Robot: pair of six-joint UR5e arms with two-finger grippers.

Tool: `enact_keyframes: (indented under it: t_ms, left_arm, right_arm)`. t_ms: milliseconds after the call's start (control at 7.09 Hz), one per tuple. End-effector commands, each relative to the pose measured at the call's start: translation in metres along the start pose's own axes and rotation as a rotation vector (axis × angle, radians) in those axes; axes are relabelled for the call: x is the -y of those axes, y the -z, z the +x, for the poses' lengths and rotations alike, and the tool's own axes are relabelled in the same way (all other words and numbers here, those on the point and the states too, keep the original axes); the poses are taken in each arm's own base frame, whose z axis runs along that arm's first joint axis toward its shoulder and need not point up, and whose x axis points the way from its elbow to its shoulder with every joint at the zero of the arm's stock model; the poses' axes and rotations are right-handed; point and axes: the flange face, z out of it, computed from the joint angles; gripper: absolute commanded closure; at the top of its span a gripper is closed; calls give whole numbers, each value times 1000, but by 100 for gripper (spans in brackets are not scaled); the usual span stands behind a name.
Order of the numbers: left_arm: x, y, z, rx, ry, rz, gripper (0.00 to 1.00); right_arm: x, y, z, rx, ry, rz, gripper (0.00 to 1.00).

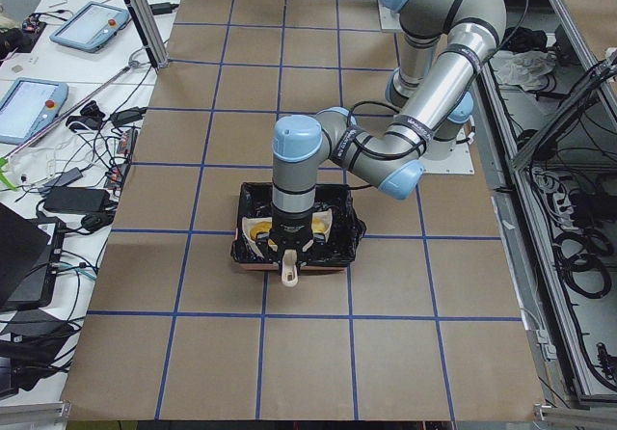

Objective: Sweep and dump trash into bin
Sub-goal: 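Tip the dustpan over the black bin with the left gripper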

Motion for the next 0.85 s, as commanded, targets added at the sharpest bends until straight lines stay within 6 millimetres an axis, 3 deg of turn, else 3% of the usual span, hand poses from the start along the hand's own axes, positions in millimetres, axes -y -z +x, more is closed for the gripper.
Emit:
enact_keyframes:
  t_ms: [0,282,706]
  left_arm:
    - [15,26,-12,-18,-48,-72,100]
    - [16,29,-7,-34,-36,-123,100]
    - [11,35,-6,-72,-16,-215,100]
  right_arm:
    - [0,-1,0,3,2,-4,99]
    - [0,-2,-1,6,6,-7,78]
    - [-1,-3,-1,5,8,-9,64]
